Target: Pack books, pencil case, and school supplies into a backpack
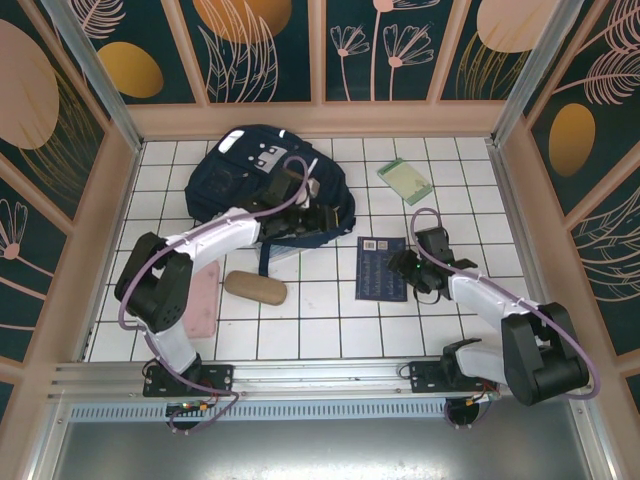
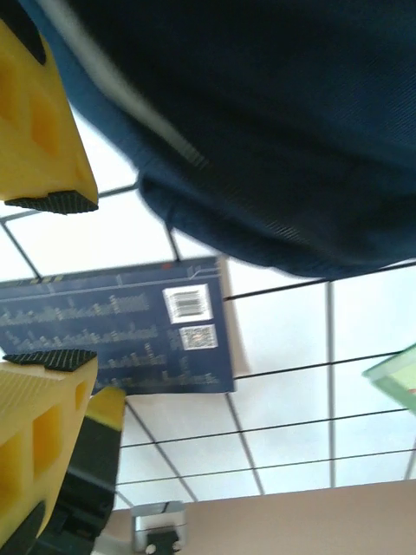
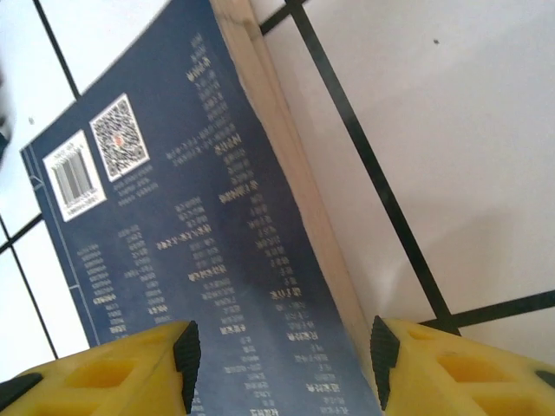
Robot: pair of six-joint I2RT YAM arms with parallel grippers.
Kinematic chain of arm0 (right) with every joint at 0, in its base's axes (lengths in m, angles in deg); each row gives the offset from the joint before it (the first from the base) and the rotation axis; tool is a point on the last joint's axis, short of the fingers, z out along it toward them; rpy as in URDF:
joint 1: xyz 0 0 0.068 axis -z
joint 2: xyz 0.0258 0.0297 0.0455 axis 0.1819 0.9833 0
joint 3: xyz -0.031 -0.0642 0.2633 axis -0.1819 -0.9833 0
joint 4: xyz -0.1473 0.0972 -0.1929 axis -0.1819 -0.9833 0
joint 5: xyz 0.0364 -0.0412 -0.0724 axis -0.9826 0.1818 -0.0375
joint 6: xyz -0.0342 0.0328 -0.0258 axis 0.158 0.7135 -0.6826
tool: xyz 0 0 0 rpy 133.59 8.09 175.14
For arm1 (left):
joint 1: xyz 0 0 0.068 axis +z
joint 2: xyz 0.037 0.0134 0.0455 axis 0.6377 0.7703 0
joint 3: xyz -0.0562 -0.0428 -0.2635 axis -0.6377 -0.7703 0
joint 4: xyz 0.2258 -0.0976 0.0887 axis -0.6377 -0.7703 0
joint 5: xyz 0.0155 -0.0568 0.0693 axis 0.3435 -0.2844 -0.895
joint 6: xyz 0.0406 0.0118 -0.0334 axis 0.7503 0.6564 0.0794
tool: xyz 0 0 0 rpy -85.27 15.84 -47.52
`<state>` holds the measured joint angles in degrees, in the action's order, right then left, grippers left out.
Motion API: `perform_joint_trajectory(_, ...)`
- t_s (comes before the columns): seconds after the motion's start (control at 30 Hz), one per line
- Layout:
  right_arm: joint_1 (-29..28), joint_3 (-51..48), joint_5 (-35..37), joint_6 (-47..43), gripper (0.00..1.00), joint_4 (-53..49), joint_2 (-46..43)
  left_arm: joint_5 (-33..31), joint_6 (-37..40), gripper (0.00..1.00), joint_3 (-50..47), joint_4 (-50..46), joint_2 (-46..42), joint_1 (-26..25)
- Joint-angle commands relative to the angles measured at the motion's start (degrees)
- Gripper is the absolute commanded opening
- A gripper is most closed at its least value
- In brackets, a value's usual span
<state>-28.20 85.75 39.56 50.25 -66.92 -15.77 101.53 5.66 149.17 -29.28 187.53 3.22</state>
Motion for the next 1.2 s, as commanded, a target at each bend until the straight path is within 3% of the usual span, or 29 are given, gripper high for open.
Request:
perform_joint_trajectory(0.0,0.07,-1.30,-1.42,-1.56,0.57,1.05,0.84,1.53,-4.36,0.47,-2.52,5.21,1.14,-2.22)
perform_joint_trajectory(0.37,-3.25,-1.01,-4.38,-2.14,0.53,5.48,6.00,3.43,-8.17,0.47,-5.22,11.61,9.63,-7.81)
perform_joint_trajectory(0.87,-11.17,1.30,-5.08,2.64,0.51,8.74,8.77,3.43,-9.48,0.45,-5.24,12.82,16.19,-9.08)
perform_joint_trajectory(1.03,-11.99,0.89,-5.66,4.44,0.49,10.10,8.71,9.19,-14.09,0.41,-7.13,23.15,12.74,-9.17)
perform_joint_trajectory(1.17,-11.95,1.26,-4.97,4.25,0.49,9.39,8.29,14.59,-20.56,0.41,-10.14,37.40,9.75,-9.05)
